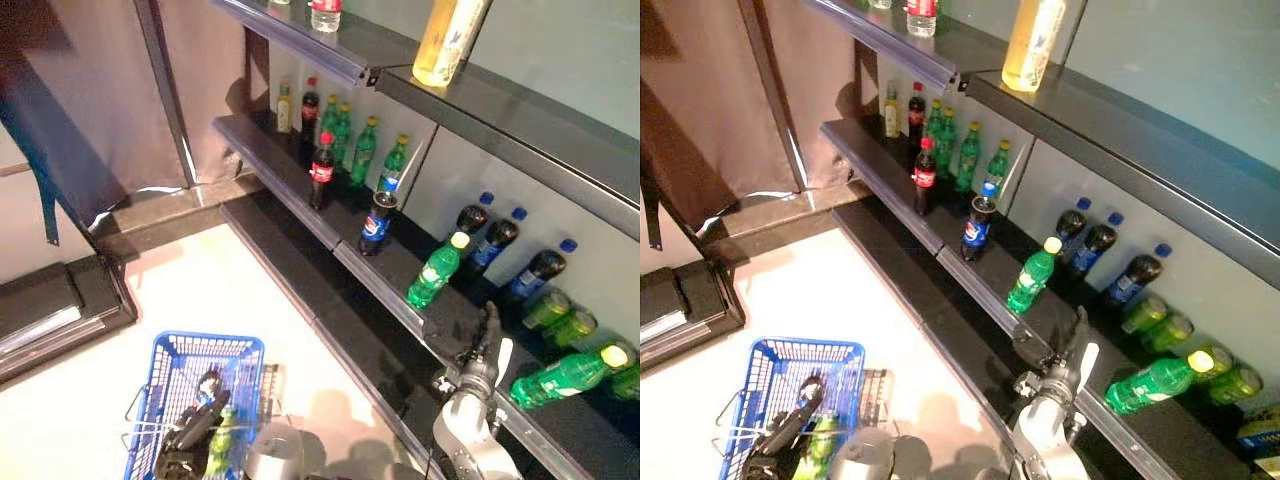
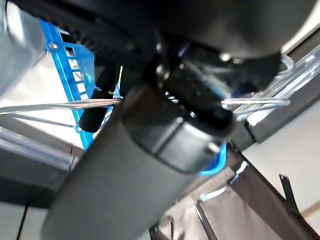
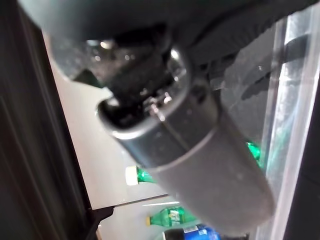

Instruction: Pick up the drink and place into the basket.

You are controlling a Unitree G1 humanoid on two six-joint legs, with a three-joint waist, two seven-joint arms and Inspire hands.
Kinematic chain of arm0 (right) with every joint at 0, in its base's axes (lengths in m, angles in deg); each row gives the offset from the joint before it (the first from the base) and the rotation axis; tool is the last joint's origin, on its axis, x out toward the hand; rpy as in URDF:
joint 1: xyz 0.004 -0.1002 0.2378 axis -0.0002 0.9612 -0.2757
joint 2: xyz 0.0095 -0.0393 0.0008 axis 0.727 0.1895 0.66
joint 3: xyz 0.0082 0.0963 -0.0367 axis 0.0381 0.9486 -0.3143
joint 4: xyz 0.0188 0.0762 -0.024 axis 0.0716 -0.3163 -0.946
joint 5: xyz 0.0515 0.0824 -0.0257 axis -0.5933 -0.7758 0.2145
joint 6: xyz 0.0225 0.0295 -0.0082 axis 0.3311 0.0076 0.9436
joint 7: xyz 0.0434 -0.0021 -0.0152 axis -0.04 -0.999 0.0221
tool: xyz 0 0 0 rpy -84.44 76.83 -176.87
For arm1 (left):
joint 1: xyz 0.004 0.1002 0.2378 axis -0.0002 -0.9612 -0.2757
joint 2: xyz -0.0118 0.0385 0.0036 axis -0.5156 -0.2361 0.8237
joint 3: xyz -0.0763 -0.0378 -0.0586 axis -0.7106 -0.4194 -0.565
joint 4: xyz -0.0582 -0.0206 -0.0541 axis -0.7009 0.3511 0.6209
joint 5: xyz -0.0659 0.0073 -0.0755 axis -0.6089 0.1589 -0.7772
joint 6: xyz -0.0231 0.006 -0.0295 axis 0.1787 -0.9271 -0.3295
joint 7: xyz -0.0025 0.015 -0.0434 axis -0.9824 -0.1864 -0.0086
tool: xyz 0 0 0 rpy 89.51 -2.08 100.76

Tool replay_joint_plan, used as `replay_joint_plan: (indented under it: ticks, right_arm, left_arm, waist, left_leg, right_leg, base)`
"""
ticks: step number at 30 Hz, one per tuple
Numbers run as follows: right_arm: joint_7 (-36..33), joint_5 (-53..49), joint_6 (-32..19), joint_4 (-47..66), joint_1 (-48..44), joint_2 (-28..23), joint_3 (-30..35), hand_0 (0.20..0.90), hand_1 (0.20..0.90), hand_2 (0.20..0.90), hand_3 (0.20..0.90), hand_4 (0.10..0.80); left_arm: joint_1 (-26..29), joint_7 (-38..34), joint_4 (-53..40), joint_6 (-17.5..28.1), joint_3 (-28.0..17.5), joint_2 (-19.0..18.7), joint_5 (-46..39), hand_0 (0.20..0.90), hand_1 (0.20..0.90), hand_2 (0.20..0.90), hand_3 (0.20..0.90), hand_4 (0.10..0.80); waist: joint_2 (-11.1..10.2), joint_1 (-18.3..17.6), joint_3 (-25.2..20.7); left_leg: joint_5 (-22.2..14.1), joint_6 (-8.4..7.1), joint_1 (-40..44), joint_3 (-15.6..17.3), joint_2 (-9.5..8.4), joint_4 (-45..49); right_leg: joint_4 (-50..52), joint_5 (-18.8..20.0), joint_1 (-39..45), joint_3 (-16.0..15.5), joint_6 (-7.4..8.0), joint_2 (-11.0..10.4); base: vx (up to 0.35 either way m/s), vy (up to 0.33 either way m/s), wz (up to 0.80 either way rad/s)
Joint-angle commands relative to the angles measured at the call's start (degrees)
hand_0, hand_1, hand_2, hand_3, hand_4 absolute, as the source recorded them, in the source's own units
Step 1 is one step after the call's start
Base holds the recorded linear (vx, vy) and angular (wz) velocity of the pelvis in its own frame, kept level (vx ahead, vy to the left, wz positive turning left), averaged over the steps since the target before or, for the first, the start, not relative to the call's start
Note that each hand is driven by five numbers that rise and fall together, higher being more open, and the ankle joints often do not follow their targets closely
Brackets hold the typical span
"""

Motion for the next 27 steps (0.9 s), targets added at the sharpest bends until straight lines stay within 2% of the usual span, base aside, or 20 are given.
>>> replay_joint_plan:
  ticks: [1,7,17,27]
  right_arm:
    - [-3.2,3.4,-7.7,0.8,-2.5,-0.2,5.5,0.9,0.9,0.9,0.9,0.8]
    - [-3.6,2.4,-9.9,-0.5,-4.5,-0.2,6.4,0.9,0.9,0.9,0.9,0.8]
    - [-2.8,1.1,-10.5,0.5,-8.1,-1.7,8.2,0.9,0.9,0.9,0.9,0.8]
    - [1.0,5.4,-13.4,8.4,-7.2,-3.4,7.5,0.9,0.9,0.9,0.9,0.8]
  left_arm:
    - [-9.8,4.6,-11.1,-0.2,7.5,-1.5,8.9,0.3,0.3,0.3,0.2,0.1]
    - [-7.6,4.5,-11.0,0.0,7.2,-2.3,8.6,0.3,0.3,0.3,0.2,0.1]
    - [-3.0,2.4,-12.6,-0.1,5.9,-1.3,9.3,0.3,0.3,0.3,0.2,0.1]
    - [-2.1,-0.4,-14.0,0.6,5.9,1.1,8.3,0.3,0.3,0.3,0.2,0.1]
  waist:
    - [0.8,1.9,-5.8]
    - [0.1,2.3,-4.9]
    - [-0.8,2.8,-3.2]
    - [-0.6,1.2,-4.5]
  left_leg:
    - [5.0,1.71,-8.1,-1.7,-2.3,3.1]
    - [5.8,2.24,-9.7,-1.6,-2.07,1.7]
    - [6.9,1.81,-12.2,-1.9,-0.85,-0.4]
    - [6.8,1.71,-8.6,0.5,-0.54,-4.8]
  right_leg:
    - [-6.4,12.9,-3.6,-1.1,0.22,2.5]
    - [-9.5,15.3,-5.1,-0.7,1.11,2.2]
    - [-13.7,17.5,-6.8,-1.2,1.35,1.9]
    - [-14.6,16.9,-6.5,-1.2,1.15,1.3]
  base:
    - [0.032,-0.077,-0.01]
    - [-0.021,-0.087,0.01]
    - [-0.087,-0.069,0.0]
    - [-0.113,0.003,-0.08]
